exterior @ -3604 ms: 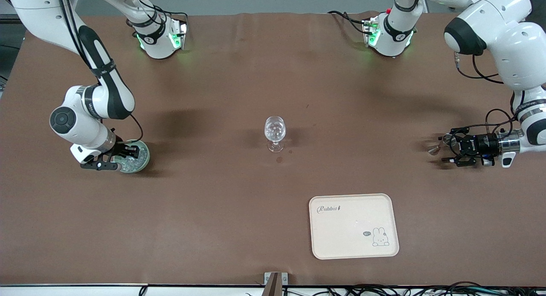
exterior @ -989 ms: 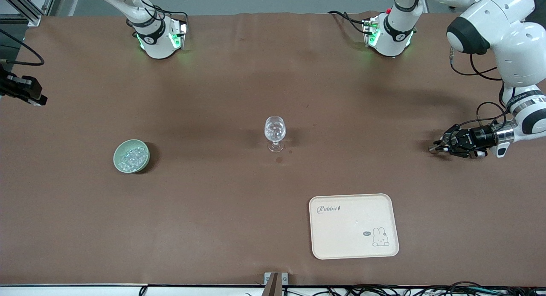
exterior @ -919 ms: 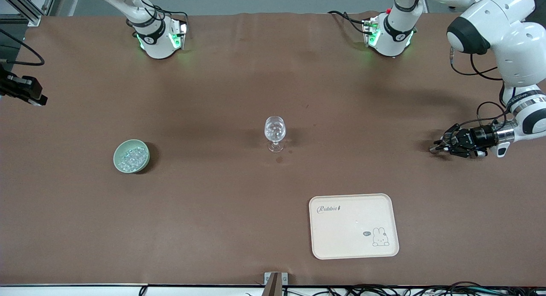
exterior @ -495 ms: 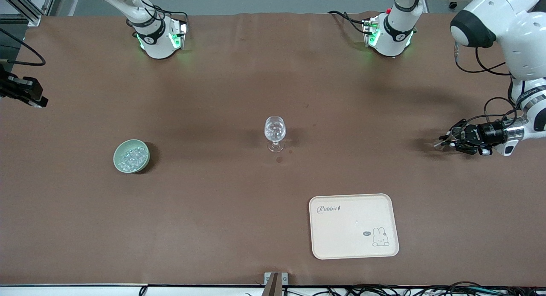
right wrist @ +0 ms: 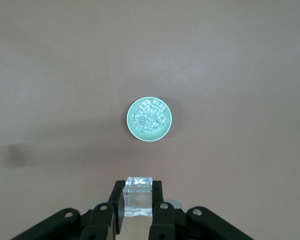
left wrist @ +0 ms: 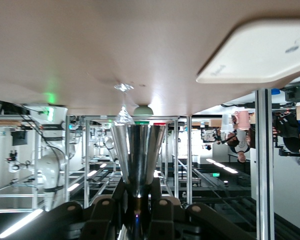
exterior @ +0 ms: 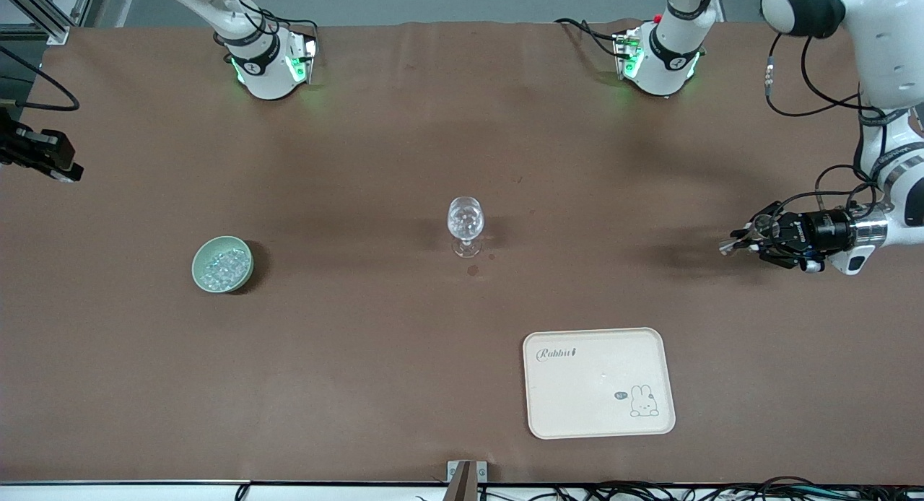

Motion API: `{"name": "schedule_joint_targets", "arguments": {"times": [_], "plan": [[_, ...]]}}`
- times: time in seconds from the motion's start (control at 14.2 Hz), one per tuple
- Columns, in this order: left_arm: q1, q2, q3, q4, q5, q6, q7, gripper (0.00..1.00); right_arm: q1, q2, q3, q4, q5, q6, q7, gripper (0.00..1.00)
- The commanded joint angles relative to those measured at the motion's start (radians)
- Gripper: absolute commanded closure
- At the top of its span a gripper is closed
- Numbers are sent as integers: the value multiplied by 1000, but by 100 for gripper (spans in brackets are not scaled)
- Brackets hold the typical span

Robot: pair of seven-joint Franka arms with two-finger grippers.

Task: Pour wine and add ice with both arms
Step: 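Carry the metal jigger over the wine glass with the left gripper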

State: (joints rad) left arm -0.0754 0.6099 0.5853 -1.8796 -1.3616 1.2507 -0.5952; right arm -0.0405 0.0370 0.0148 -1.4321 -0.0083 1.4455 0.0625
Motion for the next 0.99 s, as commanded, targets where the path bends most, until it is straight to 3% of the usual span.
{"name": "schedule_joint_targets", "arguments": {"times": [0.0, 0.28, 0.57, 0.92], "plan": [[5, -212, -137, -168, 10, 163, -69, 99, -1, -11, 5, -4, 10, -7, 2, 99], [6, -329, -290, -210, 9, 266, -145, 99, -1, -11, 5, -2, 10, -8, 2, 99], [8, -429, -505, -271, 9, 507, -236, 99, 22, -12, 4, -4, 10, -23, 2, 99], [11, -453, -804, -279, -62, 870, -325, 99, 22, -12, 4, -4, 10, -30, 2, 99]]}}
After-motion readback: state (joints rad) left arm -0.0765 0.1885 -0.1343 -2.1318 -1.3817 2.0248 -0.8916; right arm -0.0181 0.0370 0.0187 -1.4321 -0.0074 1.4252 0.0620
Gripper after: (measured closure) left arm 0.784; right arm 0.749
